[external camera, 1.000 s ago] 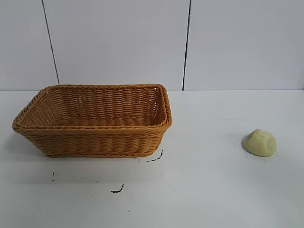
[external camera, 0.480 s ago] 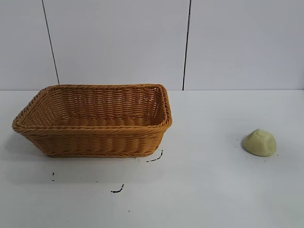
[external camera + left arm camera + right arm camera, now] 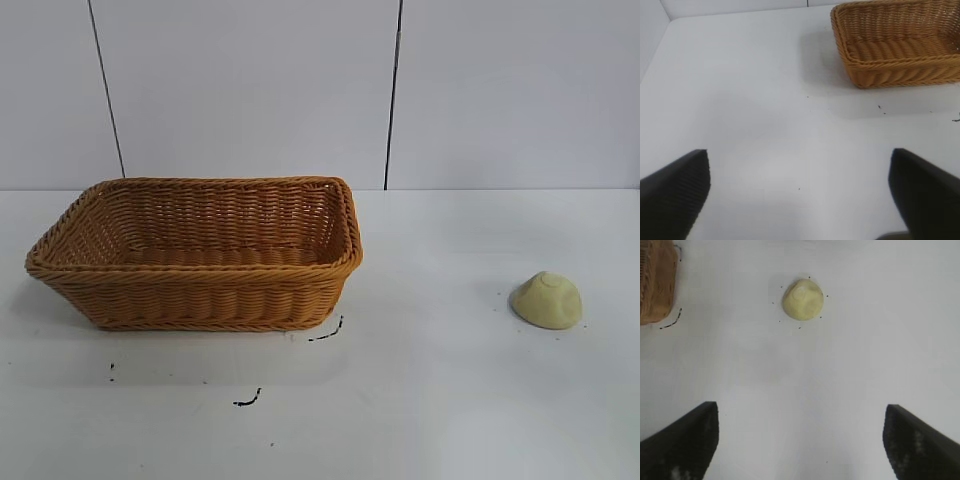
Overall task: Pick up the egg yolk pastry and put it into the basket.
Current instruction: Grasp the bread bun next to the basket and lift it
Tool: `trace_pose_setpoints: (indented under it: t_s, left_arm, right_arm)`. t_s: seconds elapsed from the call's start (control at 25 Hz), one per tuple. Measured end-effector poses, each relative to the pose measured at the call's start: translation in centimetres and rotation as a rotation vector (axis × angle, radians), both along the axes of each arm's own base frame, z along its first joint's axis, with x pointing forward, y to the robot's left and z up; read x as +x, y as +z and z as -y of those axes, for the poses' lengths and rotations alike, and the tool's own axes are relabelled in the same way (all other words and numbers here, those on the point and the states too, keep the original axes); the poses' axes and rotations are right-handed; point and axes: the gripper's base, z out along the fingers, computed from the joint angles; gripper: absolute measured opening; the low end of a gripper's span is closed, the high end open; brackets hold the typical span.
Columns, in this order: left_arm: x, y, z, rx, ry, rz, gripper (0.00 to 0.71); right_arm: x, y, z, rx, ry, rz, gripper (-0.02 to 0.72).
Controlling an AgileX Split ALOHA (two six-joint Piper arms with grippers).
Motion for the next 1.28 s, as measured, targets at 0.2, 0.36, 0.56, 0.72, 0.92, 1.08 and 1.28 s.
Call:
trace_pose_setpoints:
  t_s: [0.2, 0.36, 0.56, 0.72, 0.92, 1.08, 1.28]
  left_arm:
    - [0.0, 0.0, 0.0, 0.0, 0.0, 0.0, 0.697]
    - [0.0, 0.0, 0.0, 0.0, 0.0, 0.0, 0.697]
    - [0.0, 0.0, 0.0, 0.0, 0.0, 0.0, 0.697]
    - [0.0, 0.0, 0.0, 0.0, 0.0, 0.0, 0.697]
    - [0.0, 0.0, 0.0, 0.0, 0.0, 0.0, 0.697]
    - [0.0, 0.0, 0.0, 0.0, 0.0, 0.0, 0.697]
    - [0.0, 0.0, 0.0, 0.0, 0.0, 0.0, 0.697]
  right_arm:
    - [7.4, -2.6, 0.2, 0.0, 0.009, -0.139, 0.634]
    - [11.5, -4.8, 0.3, -0.002, 0.019, -0.197, 0.634]
    - [14.9, -7.4, 0.4, -0.023, 0.072, -0.243, 0.634]
    - [15.9, -8.9, 0.4, -0.032, 0.097, -0.259, 0.634]
    - [16.1, -9.3, -1.1, -0.051, 0.168, -0.264, 0.634]
    - [16.4, -9.4, -2.7, -0.054, 0.201, -0.235, 0.634]
    - [17.2, -11.3, -2.6, -0.063, 0.193, -0.262, 0.634]
